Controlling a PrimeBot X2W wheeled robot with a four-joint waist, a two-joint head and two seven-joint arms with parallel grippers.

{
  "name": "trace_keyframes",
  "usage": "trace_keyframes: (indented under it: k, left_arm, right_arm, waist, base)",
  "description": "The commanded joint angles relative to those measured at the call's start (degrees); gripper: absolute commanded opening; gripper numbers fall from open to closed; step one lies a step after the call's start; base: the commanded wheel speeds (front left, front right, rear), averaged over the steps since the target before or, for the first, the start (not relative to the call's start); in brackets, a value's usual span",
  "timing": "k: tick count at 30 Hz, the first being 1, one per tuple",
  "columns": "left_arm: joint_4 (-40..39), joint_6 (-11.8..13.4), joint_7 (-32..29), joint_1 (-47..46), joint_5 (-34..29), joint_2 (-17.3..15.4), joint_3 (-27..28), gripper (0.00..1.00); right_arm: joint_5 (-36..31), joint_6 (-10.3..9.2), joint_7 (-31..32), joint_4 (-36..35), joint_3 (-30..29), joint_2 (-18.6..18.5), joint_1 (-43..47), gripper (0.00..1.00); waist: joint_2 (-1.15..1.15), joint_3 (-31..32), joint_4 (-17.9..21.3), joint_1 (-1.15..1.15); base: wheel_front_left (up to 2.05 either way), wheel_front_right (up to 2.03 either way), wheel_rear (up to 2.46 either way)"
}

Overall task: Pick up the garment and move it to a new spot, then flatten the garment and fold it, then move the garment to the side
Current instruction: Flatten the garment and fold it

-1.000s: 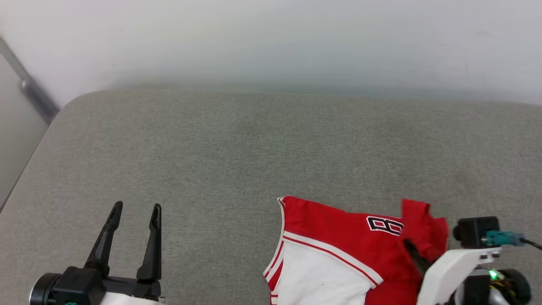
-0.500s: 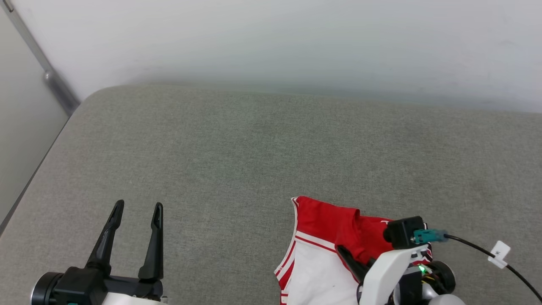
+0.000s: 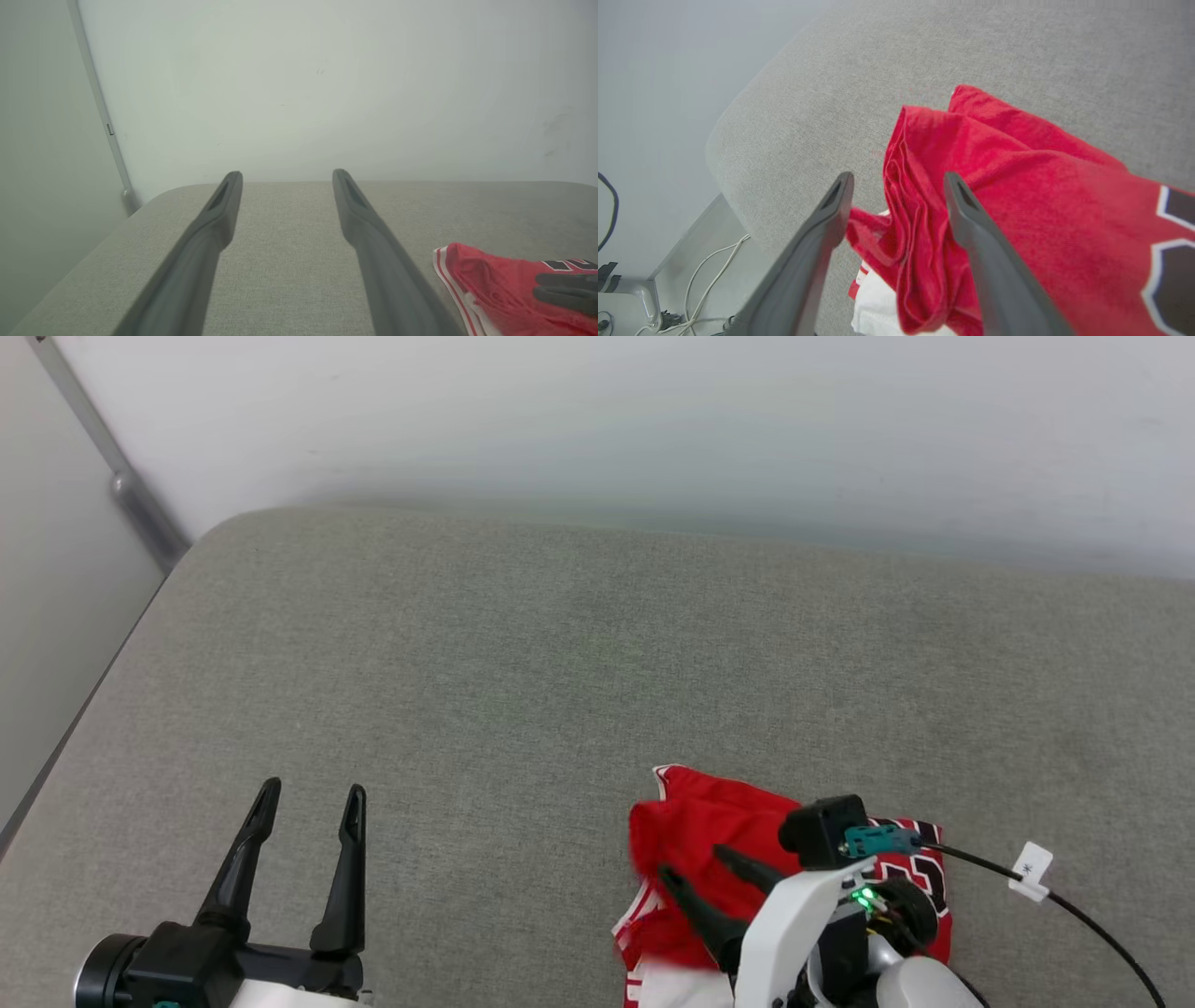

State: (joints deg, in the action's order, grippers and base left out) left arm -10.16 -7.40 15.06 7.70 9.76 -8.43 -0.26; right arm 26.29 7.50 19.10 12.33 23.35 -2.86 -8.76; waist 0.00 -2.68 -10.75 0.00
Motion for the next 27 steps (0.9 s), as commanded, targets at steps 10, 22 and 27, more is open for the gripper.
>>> trace_keyframes:
  k: [10,22,27]
  left_arm:
    - [0.18,-0.05,0.14,-0.81,0.21,0.21,0.48,1.00]
    - [0.31,-0.05,0.14,-1.03,0.13,1.17,0.84,1.00]
    - [0.68,-0.05,0.14,-1.07,0.30,1.69,0.38,1.00]
  right_arm:
    - [-14.80,-0.02,-4.65,-3.16,-4.46,-1.26,-5.90,1.00]
    - [-25.81,-0.02,-15.97,-11.75,-18.41,-10.70,-3.01,1.00]
    - [-26.58,-0.02,-20.26,-15.79,-24.50,-8.86,2.15,1.00]
  waist:
    - [0.00,0.22,2.88,0.00]
    - [0.00,0.38,6.67,0.00]
    - [0.00,0.11,7.47,0.00]
  base:
    - [0.00,0.00,0.00]
    - [0.00,0.00,0.00]
    - [0.00,0.00,0.00]
